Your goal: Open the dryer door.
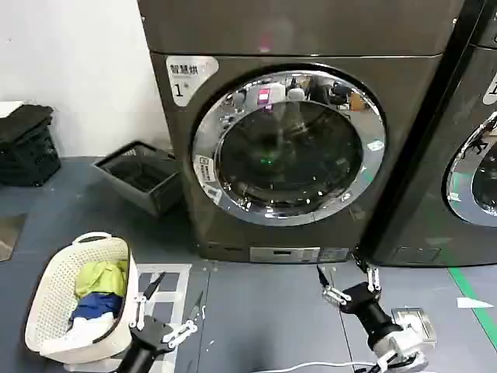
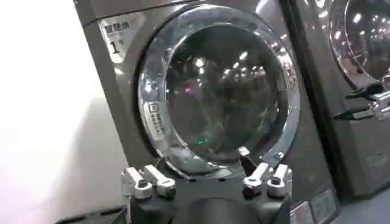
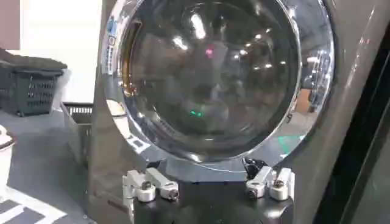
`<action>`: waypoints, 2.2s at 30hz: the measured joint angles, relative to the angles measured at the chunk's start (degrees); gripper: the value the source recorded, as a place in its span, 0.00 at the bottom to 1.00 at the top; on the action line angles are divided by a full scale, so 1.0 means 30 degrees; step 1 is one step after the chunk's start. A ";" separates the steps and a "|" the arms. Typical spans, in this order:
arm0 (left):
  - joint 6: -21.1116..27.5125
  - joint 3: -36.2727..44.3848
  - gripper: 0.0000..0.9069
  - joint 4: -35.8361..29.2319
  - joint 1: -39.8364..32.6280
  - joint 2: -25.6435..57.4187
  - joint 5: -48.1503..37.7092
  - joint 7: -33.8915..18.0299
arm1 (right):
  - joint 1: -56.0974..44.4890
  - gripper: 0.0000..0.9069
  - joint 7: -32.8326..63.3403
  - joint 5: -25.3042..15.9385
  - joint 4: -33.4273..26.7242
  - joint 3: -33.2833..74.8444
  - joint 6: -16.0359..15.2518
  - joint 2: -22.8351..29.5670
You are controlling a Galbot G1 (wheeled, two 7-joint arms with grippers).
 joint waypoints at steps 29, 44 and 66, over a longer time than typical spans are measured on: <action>-0.0064 -0.0216 1.00 -0.1625 0.1161 -0.0486 0.0265 0.0060 | 0.9839 1.00 -0.1759 0.6324 -0.4590 -0.4650 0.0787 -0.4913; -0.0218 -0.0436 1.00 -0.2188 0.1935 -0.0960 0.0515 0.0382 | 1.5754 1.00 -0.3568 0.7476 -0.8993 -0.8616 0.2338 -0.5073; -0.0604 -0.0559 1.00 -0.2584 0.2431 -0.1359 0.0812 0.0440 | 2.0875 1.00 -0.4137 0.7860 -1.3374 -1.2498 0.2536 -0.3634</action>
